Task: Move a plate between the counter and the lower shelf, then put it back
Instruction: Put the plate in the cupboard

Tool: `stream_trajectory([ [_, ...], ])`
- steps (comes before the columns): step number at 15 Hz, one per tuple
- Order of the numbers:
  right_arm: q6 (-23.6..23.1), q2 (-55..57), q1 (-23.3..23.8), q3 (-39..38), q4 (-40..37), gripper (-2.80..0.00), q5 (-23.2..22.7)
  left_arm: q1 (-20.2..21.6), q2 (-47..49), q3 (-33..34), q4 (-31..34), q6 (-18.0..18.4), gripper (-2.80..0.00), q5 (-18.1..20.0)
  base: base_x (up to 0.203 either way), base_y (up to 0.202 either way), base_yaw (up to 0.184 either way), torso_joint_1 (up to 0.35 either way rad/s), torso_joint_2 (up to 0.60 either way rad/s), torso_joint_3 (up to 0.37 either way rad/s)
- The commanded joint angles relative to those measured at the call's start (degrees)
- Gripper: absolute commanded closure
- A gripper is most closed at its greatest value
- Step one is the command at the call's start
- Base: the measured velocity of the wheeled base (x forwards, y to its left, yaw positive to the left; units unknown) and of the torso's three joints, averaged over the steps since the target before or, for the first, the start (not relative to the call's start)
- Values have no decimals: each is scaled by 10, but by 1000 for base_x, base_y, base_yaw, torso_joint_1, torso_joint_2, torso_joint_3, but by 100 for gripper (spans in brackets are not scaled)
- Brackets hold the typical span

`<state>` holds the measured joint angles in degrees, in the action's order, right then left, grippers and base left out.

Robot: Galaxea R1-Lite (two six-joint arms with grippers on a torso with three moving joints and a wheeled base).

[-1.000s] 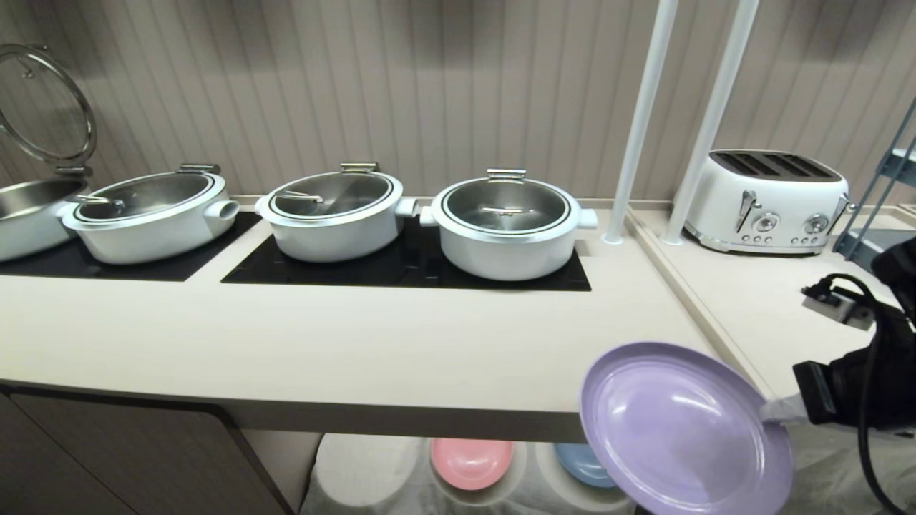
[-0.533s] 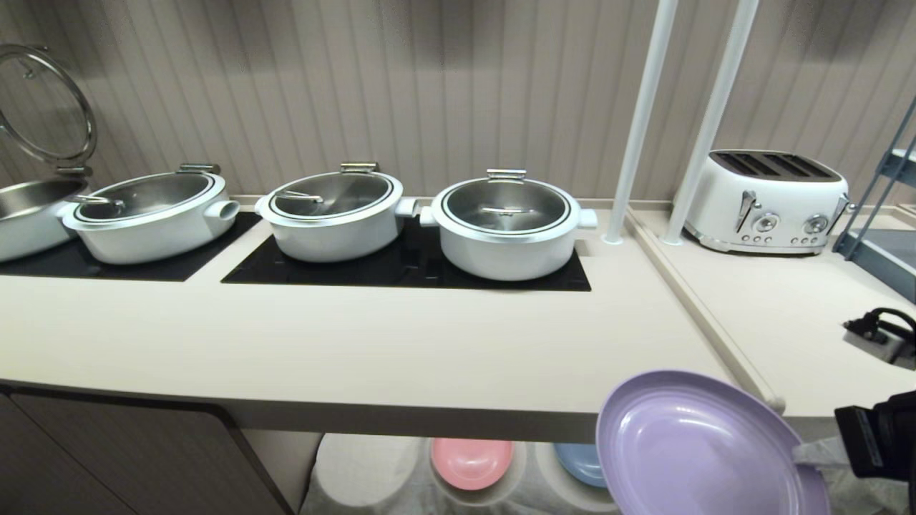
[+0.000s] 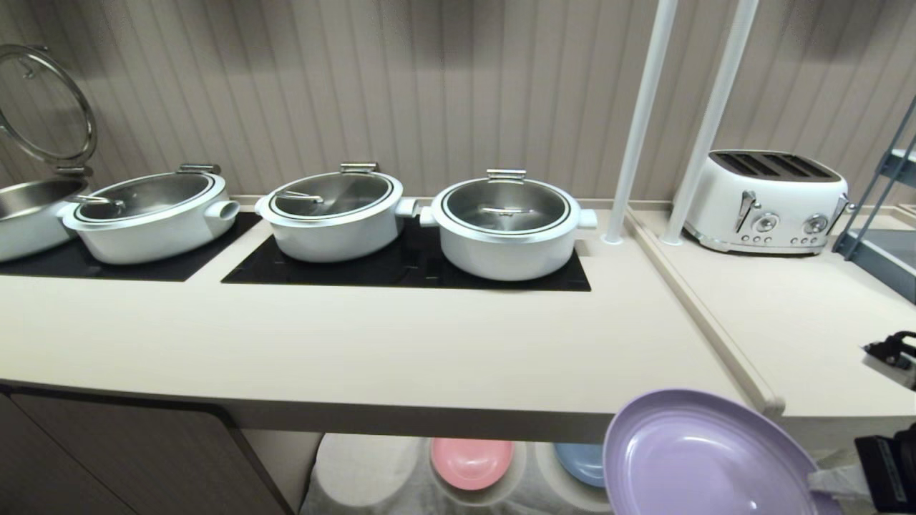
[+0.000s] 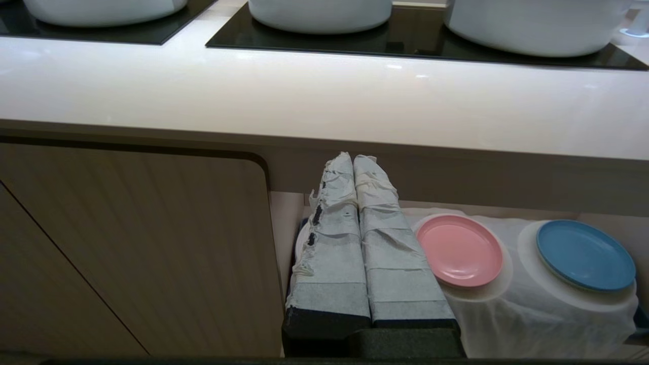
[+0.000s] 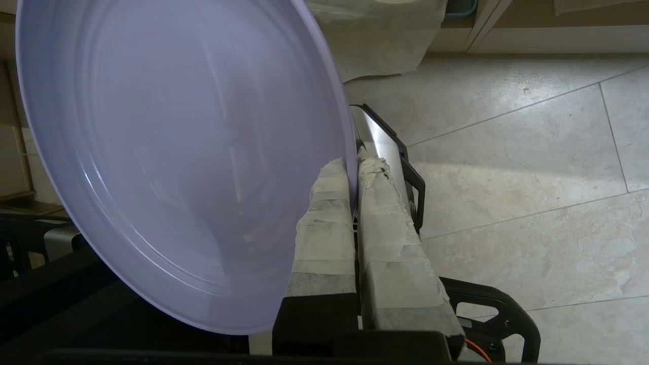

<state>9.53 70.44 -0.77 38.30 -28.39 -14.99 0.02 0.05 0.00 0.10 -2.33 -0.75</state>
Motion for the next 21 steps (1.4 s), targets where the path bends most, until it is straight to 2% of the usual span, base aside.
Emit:
stream_trajectory([
  [1,1,-9,0,-11,-2,0,-1,0,0,0,0,0,0,0,0,0,0,0,0,0],
  [10,1,-45,0,-62,-13,0,-2,0,0,0,0,0,0,0,0,0,0,0,0,0],
  [21,2,-68,0,-84,-14,0,-3,1,0,0,0,0,0,0,0,0,0,0,0,0],
])
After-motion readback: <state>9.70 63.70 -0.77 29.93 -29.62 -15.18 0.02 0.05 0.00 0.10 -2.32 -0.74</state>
